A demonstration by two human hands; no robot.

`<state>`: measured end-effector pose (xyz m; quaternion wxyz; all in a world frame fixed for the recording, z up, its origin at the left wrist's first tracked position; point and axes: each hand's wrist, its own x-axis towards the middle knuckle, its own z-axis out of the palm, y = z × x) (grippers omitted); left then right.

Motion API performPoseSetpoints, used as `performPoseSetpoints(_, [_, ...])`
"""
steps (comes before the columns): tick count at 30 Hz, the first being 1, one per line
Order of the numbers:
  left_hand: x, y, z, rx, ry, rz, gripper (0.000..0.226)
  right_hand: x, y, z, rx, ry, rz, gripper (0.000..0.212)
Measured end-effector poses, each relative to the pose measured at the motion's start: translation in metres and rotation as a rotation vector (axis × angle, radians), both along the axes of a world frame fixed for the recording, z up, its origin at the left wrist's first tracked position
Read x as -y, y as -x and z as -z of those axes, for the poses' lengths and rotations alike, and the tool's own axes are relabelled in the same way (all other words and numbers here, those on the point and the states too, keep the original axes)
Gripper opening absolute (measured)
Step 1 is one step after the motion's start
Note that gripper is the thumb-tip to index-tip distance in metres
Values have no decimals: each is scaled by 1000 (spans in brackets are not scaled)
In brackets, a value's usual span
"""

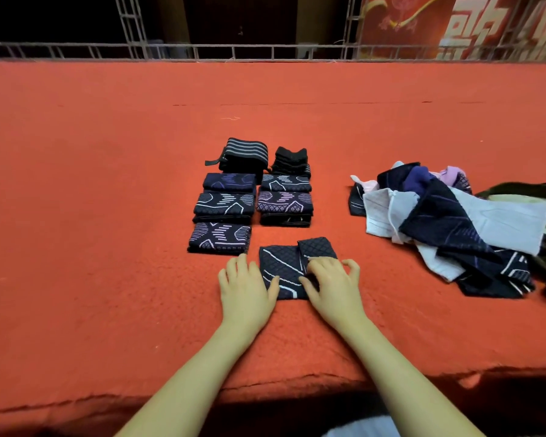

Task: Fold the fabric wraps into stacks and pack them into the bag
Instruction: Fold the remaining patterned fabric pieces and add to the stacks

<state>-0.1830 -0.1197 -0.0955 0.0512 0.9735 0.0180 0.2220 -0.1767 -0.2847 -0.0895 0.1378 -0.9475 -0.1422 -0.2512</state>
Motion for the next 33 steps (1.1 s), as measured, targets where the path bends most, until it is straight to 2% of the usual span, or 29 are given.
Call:
performPoseSetpoints(3, [1,2,2,4,-5,-18,43,5,1,-8,-210,-59,-74,48])
performPoseSetpoints(5, [1,0,5,43,-11,-2,39,13,0,-16,-308,-78,-125,49])
performPoseSetpoints(7, [3,-3,8,97,8,11,31,22,-2,-20,-337,64,-141,53])
performPoseSetpoints(9, [6,-3,11,147,24,34,25,26,-3,-20,-349,220,-103,67])
performPoseSetpoints(12, [9,-2,10,170,35,82,33,21,-4,-13,-381,303,-31,88])
performPoseSetpoints(14, [10,0,9,149,62,87,50,17,-6,-10,-395,317,-15,95])
performPoseSetpoints(18, [12,0,7,153,88,77,67,12,-10,-14,-405,323,-18,97])
performPoseSetpoints(22, [20,-5,4,166,116,38,65,11,-9,-11,-402,297,-16,94])
performPoseSetpoints(27, [19,-14,6,265,122,152,57,12,-6,0,-148,178,47,51])
performPoseSetpoints(29, [18,-15,-1,332,168,193,47,12,-4,0,-165,162,56,55])
performPoseSetpoints(31, [25,-17,-14,356,280,258,47,13,-4,-3,-206,119,50,68])
performPoseSetpoints(33, [40,-16,-30,297,486,415,50,15,-6,-6,-242,-125,33,77])
